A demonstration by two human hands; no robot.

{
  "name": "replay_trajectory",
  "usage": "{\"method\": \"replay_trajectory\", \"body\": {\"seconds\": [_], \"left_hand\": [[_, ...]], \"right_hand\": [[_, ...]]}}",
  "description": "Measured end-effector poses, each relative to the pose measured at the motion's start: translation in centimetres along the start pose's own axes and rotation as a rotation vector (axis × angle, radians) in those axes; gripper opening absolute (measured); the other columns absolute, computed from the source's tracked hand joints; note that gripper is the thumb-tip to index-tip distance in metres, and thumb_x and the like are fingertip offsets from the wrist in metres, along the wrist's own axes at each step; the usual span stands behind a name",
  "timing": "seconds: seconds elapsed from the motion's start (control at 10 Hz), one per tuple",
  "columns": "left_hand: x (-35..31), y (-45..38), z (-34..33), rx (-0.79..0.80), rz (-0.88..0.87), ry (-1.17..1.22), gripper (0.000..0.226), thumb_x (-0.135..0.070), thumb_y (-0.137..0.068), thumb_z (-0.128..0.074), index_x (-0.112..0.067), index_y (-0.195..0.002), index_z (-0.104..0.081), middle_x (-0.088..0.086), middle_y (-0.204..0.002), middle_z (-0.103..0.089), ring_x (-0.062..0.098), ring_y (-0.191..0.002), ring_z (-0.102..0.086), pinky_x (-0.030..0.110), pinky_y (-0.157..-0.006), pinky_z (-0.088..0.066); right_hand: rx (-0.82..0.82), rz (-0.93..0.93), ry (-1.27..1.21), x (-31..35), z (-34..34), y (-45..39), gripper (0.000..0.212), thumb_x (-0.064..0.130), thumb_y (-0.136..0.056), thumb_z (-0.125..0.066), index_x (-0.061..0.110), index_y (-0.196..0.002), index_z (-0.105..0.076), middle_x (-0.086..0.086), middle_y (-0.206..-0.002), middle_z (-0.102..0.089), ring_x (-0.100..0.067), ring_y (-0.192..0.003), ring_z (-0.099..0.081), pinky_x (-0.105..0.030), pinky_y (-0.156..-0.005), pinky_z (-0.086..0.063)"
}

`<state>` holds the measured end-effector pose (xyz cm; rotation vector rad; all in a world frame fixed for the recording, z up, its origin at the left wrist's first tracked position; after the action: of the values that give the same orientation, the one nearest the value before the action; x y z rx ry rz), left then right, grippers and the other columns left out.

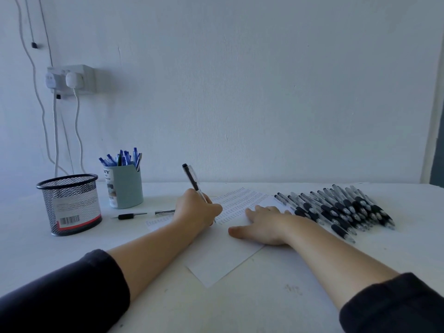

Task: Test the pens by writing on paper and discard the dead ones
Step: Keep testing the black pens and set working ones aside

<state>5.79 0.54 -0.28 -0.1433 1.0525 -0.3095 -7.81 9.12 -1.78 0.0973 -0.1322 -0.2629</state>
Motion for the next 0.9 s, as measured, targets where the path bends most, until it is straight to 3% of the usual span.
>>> {"method": "replay_trajectory", "body": {"seconds": [0.9], "left_hand": [[-0.48,0.58,-0.04,0.024,-0.030,-0.036,0.016,-0.008,-0.071,-0.059,-0.010,-0.055,-0.056,0.002,-0.045,-0.057,0.013,-0.043,-0.045,0.017,-0.046,-0.034]], "right_hand": [[0.007,-0.001,-0.002,-0.07,-0.04,-0.07,0.088,0.074,-0.085,-0.030,0.024,-0.153,-0.005,0.000,-0.161,0.001,-0.023,-0.148,0.001,-0.051,-0.116,-0.001]]}}
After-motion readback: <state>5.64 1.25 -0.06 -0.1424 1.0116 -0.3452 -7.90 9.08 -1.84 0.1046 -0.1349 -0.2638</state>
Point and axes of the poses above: each hand's wrist, its own y-axis away from the middle knuckle, its own z-axis out of the back of the hand, x = y × z, the point moved 5 cm from there along -y, towards the middle knuckle
